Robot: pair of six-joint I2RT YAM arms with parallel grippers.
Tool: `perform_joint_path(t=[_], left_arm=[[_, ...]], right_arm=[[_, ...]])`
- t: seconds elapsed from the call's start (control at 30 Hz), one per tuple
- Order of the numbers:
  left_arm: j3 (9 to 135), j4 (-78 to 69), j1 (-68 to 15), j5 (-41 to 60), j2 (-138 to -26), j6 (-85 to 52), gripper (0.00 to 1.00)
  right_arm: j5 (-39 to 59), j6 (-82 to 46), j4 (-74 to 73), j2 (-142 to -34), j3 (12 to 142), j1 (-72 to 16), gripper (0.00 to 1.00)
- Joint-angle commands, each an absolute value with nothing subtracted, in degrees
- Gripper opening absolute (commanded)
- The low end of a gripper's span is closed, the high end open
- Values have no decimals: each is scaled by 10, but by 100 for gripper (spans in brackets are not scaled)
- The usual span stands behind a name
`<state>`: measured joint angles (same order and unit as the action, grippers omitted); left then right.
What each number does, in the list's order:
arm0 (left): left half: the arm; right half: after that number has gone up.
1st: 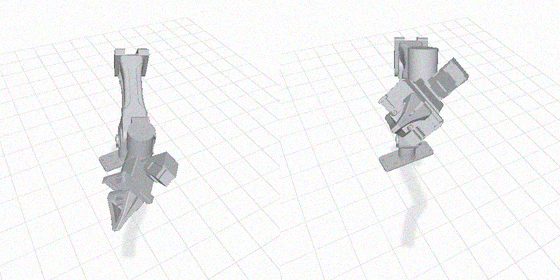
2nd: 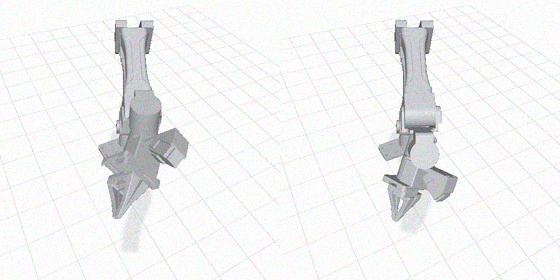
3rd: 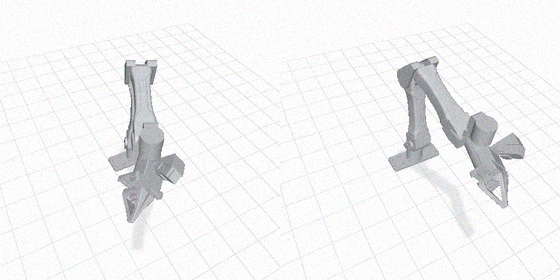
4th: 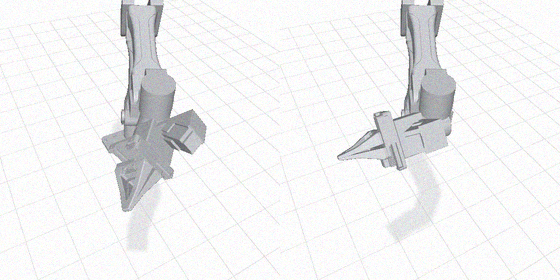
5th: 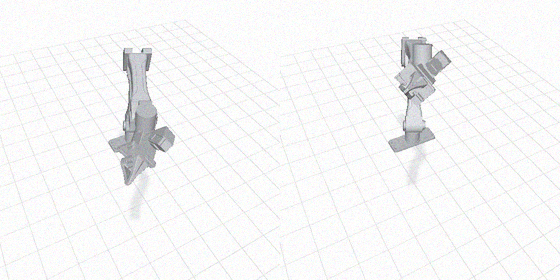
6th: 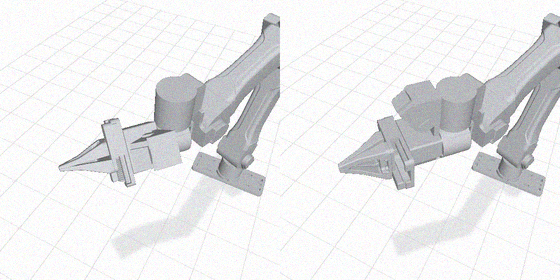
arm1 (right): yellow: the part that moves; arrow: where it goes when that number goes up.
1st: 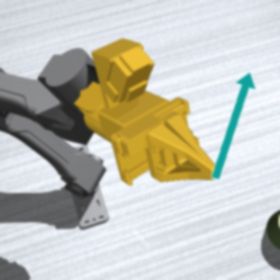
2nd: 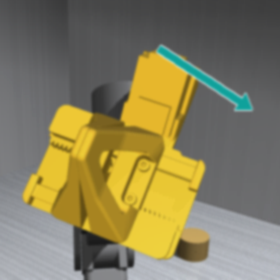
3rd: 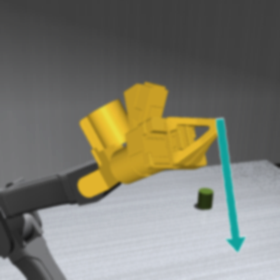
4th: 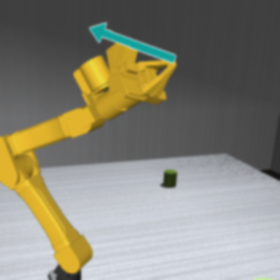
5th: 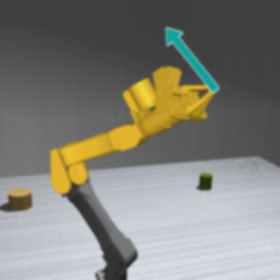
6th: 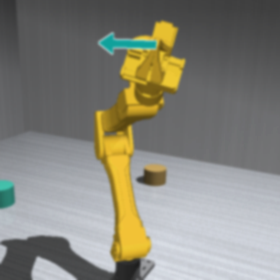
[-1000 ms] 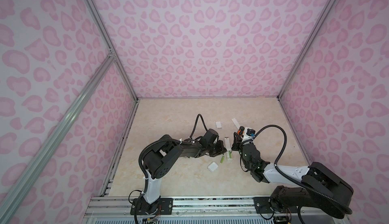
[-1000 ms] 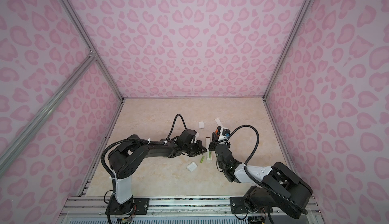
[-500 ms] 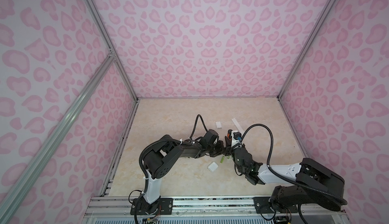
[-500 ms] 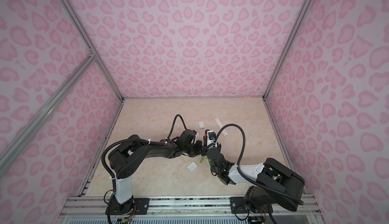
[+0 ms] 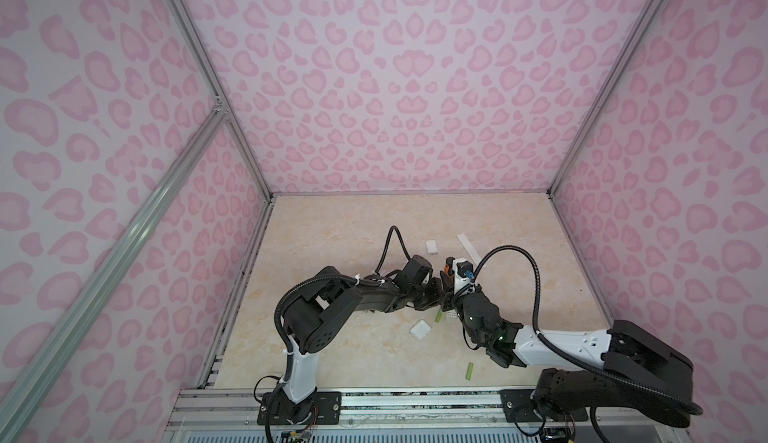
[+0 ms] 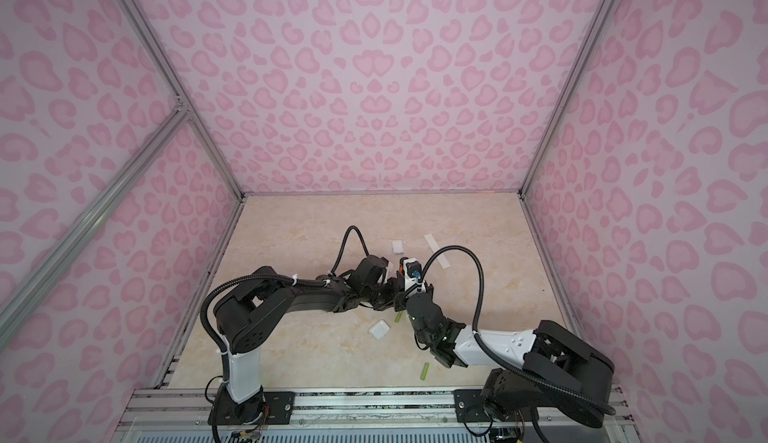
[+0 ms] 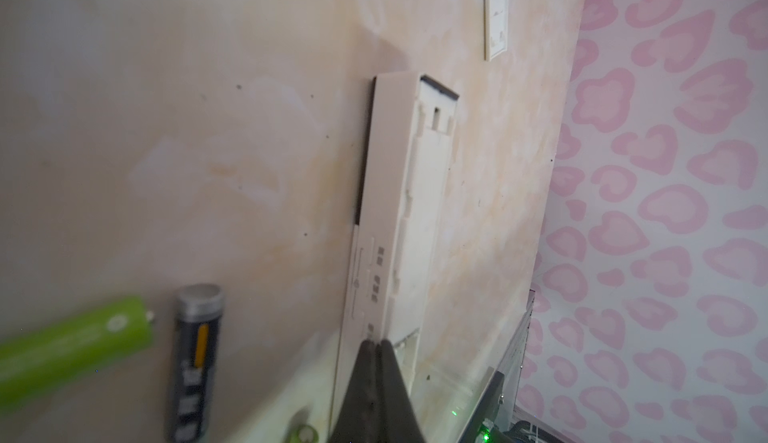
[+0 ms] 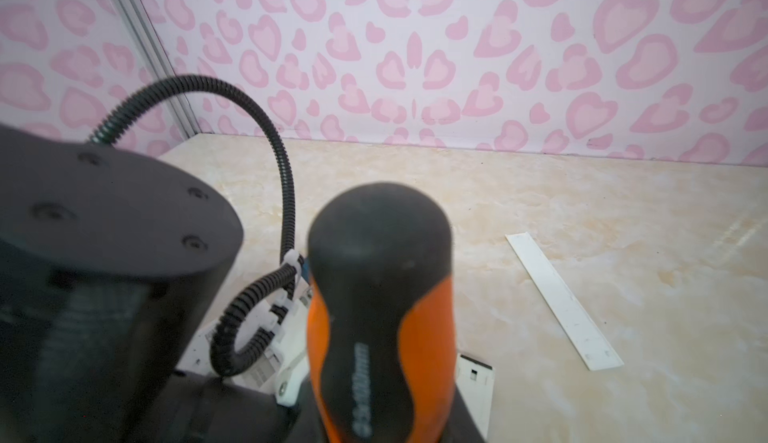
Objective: Unload the batteries from the remote control
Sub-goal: 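Lower the screwdriver onto the table with the right gripper while the left releases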
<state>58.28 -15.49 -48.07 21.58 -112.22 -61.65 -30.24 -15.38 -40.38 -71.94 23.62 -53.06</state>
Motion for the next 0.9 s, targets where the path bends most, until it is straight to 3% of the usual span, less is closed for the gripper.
perform_joint_path(t=[0.0, 0.2, 0.37, 0.6, 0.87], left_arm=[[586, -97, -477, 207, -1109, -598, 9], [594, -88, -474, 208, -1090, -579, 17], [600, -84, -474, 211, -1077, -565, 22], [603, -75, -472, 215, -1052, -541, 24], [586, -49, -458, 225, -1005, -497, 26]], right_arm=[[-257, -220, -282, -658, 257, -505, 0], [-248, -294, -8, -528, 309, -454, 0], [-215, -383, 230, -485, 344, -338, 0], [-144, -380, 345, -465, 345, -219, 0], [-110, -357, 426, -569, 377, -185, 0]])
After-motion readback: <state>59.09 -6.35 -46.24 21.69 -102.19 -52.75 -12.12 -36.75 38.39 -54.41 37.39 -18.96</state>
